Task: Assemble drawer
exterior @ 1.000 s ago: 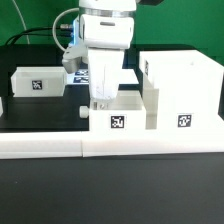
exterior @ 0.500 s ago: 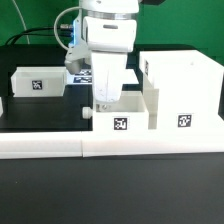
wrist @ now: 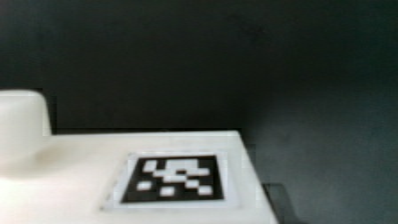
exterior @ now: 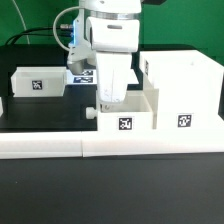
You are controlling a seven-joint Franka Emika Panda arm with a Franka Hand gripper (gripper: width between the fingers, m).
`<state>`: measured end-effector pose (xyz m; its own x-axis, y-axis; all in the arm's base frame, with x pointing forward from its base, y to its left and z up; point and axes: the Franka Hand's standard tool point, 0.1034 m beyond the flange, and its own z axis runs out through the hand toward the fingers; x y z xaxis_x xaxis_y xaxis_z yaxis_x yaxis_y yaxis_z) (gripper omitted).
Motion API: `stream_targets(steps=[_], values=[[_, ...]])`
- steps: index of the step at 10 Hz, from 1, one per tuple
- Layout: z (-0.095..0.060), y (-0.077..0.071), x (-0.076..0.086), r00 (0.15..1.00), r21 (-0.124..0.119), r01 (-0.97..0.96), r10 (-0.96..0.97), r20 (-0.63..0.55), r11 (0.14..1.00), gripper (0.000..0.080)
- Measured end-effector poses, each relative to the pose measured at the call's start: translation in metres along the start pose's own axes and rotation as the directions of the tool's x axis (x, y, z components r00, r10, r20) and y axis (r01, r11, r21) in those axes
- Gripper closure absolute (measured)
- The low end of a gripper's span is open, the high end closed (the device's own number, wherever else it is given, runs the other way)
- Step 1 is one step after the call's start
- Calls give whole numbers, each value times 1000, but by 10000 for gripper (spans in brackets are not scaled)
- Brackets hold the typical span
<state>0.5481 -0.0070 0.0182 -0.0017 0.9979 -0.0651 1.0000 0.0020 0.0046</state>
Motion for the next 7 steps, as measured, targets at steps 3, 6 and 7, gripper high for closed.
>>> stream_targets(steps=[3,6,7], values=[[1,1,0,1000,-40,-10,9,-6,999,757],[4,-2,2,1000,-34,-18,18,1,999,757],[4,-2,2,1000,-32,-21,21,4,999,757]])
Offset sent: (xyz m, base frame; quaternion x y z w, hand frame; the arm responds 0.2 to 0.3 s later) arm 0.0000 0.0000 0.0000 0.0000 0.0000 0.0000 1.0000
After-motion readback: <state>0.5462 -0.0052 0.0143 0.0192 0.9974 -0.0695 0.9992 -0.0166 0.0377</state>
